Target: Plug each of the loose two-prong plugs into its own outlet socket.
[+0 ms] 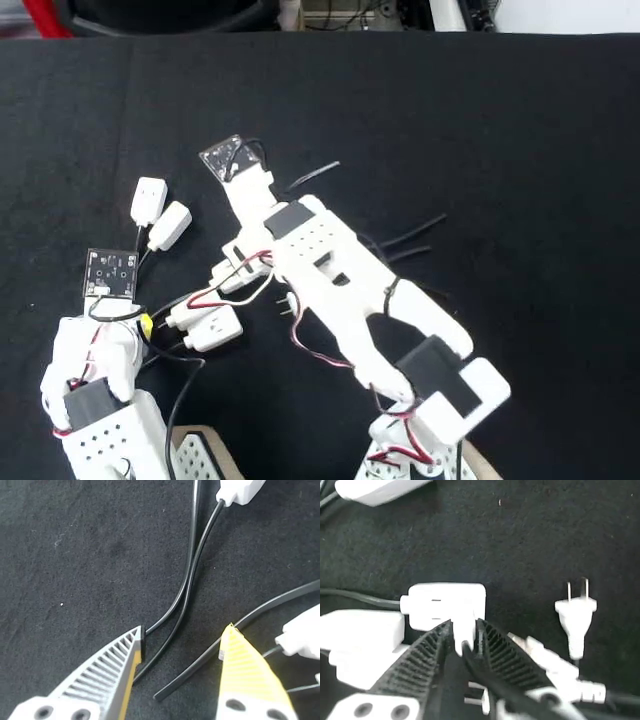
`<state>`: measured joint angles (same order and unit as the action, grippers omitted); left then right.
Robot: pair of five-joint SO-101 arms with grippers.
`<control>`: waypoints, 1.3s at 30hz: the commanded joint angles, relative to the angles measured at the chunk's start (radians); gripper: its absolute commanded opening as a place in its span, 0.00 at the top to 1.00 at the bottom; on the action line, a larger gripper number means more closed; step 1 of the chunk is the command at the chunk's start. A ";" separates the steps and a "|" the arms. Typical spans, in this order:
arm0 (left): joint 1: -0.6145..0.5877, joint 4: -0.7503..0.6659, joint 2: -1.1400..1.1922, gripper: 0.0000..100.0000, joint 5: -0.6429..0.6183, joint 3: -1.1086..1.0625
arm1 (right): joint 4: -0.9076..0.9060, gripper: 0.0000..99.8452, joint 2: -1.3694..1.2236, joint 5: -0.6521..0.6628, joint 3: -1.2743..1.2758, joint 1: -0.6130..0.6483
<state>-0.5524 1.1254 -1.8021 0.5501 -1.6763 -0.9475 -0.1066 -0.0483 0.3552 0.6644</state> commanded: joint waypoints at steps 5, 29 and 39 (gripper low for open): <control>0.013 0.006 -0.011 0.75 0.011 -0.007 | -0.002 0.99 -0.062 0.017 -0.027 0.005; 0.039 0.006 -0.011 0.75 0.011 -0.008 | -0.109 0.99 -0.065 0.061 -0.165 -0.144; 0.039 0.005 -0.011 0.75 0.011 -0.008 | -0.109 0.99 -0.171 0.129 -0.371 -0.238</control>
<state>-0.5247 1.1254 -1.8021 0.5501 -1.6763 -1.0549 -0.2662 0.0560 0.0959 0.4618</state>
